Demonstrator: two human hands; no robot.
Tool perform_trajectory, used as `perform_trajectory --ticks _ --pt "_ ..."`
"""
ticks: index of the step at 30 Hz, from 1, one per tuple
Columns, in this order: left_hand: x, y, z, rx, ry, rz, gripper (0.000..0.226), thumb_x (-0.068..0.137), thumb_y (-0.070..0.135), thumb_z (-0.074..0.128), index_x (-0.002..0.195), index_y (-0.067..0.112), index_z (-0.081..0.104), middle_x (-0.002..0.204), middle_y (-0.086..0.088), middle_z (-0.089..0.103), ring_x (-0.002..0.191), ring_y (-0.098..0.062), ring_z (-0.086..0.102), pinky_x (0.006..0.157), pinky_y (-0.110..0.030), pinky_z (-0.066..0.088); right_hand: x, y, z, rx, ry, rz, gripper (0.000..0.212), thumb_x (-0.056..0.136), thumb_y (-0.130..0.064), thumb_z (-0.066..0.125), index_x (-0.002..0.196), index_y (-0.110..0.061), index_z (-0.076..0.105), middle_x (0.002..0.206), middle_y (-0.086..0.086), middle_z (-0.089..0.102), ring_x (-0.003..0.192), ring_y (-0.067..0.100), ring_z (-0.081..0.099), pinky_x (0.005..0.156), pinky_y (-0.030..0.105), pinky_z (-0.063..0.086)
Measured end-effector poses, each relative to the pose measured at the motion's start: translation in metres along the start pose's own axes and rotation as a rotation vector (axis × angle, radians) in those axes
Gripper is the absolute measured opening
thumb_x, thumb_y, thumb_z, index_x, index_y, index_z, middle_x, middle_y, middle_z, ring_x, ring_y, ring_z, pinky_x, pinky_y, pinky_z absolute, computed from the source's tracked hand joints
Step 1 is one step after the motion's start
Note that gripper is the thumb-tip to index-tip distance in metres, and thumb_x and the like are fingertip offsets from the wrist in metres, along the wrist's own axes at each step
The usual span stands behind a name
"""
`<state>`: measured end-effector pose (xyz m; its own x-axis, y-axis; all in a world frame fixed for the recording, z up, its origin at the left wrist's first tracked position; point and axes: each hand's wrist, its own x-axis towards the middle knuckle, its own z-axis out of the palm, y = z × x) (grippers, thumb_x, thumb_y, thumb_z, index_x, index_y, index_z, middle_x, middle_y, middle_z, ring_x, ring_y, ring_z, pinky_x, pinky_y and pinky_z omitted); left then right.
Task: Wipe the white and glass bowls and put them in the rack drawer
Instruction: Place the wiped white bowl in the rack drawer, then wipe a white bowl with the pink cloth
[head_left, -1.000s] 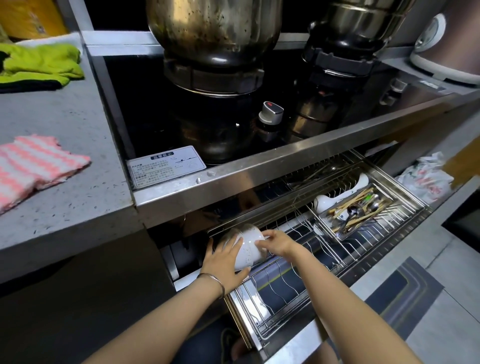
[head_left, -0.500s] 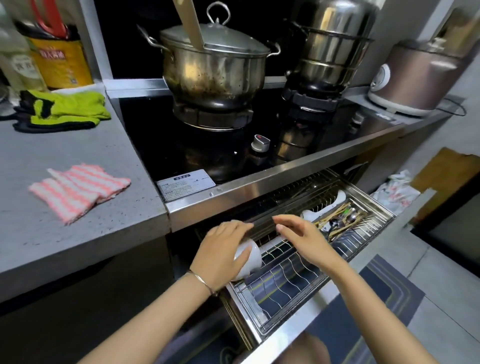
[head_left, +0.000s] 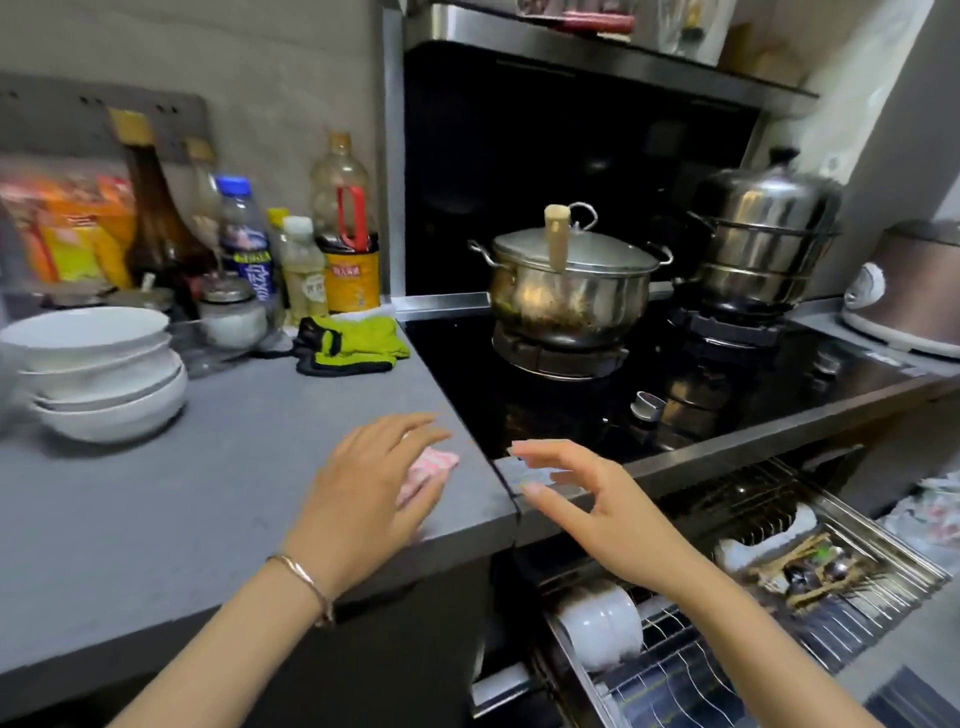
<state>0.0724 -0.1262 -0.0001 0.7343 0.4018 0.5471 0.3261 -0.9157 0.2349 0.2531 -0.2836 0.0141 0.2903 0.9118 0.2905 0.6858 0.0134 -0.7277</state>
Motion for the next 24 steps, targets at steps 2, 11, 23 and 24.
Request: perform_trajectory --ticks 2,11,23,24 --pt "-0.011 -0.026 -0.013 0.055 -0.047 -0.092 0.043 0.089 0.048 0.04 0.115 0.024 0.064 0.121 0.003 0.063 0.109 -0.019 0.059 0.092 -0.028 0.037 0.014 -0.013 0.019 -0.03 -0.065 -0.039 0.032 0.093 -0.032 0.059 0.125 -0.036 0.056 0.124 -0.029 0.054 0.117 -0.015 0.044 0.096 0.005 0.034" --pt "-0.046 -0.078 -0.05 0.15 -0.095 -0.246 0.055 0.085 0.056 0.032 0.117 0.026 0.064 0.13 0.001 0.059 0.118 -0.02 0.056 0.098 -0.03 0.037 0.061 -0.04 0.088 -0.456 -0.164 -0.198 0.03 0.09 -0.049 0.056 0.106 -0.026 0.066 0.119 -0.014 0.063 0.106 0.001 0.052 0.086 0.026 0.042" --pt "-0.045 -0.077 -0.067 -0.168 -0.116 -0.317 0.038 0.095 0.042 0.05 0.132 0.033 0.047 0.137 0.017 0.044 0.126 0.0 0.04 0.091 0.003 0.02 0.087 -0.068 0.106 -0.605 -0.062 -0.04 0.022 0.093 -0.03 0.051 0.095 -0.023 0.071 0.089 0.0 0.071 0.088 0.017 0.064 0.068 0.032 0.043" --pt "-0.045 -0.077 -0.067 -0.216 -0.124 -0.346 0.044 0.094 0.04 0.053 0.136 0.032 0.042 0.137 0.018 0.041 0.126 0.001 0.039 0.091 0.003 0.021 0.093 -0.074 0.105 -0.464 -0.042 -0.022 0.02 0.093 -0.03 0.053 0.092 -0.023 0.071 0.082 -0.002 0.071 0.08 0.015 0.065 0.069 0.033 0.047"
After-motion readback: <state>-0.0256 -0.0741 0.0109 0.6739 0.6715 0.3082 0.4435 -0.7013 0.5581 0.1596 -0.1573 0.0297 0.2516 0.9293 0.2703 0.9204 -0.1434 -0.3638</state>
